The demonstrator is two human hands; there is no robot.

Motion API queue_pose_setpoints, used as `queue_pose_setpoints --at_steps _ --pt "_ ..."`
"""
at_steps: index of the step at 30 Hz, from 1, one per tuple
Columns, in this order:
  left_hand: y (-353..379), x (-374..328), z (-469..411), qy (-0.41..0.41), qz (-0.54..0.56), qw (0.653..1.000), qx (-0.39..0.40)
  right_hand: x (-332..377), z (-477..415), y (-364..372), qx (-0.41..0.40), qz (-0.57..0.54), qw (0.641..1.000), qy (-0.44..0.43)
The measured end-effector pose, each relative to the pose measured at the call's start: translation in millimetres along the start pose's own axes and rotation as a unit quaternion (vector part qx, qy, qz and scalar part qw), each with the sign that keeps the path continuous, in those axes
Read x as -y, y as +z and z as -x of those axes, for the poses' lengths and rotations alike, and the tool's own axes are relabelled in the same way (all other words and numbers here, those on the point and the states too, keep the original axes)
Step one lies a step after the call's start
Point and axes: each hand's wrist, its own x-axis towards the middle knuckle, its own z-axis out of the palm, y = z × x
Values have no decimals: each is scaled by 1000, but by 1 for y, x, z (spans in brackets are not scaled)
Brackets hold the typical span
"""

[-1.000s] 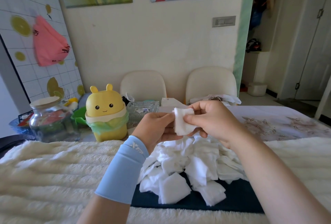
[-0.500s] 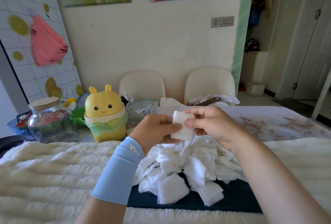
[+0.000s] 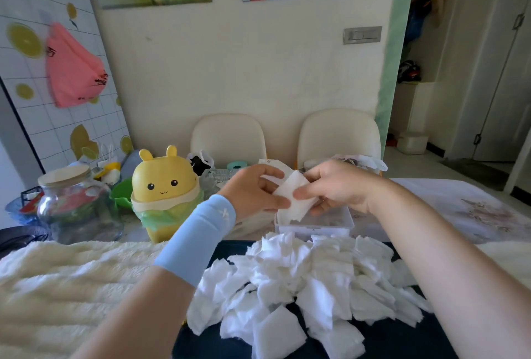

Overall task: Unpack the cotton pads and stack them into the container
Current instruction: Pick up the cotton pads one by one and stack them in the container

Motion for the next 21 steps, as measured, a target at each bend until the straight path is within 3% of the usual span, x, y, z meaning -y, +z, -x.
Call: queue_pose_setpoints --at_steps 3,5,8,11,14,17,21 --pt "-3 -3 -36 -10 -77 997 -13 3 -32 -13 -51 57 997 23" --pt "-3 7 -60 -25 -138 989 -35 -3 -53 -21 -110 159 980 48" --pt "2 26 -87 -57 -227 972 -22 -13 -73 -20 -118 362 919 100" --pt "14 44 -102 -104 -270 957 12 -25 -91 -6 -83 465 871 140" --pt "23 57 -110 -141 -230 963 27 -40 -109 9 -77 458 868 173" --pt "25 67 -114 -131 -262 956 24 -51 -124 21 -95 440 874 185" --pt "26 74 -111 -114 -263 958 21 -55 -134 35 -84 331 916 210"
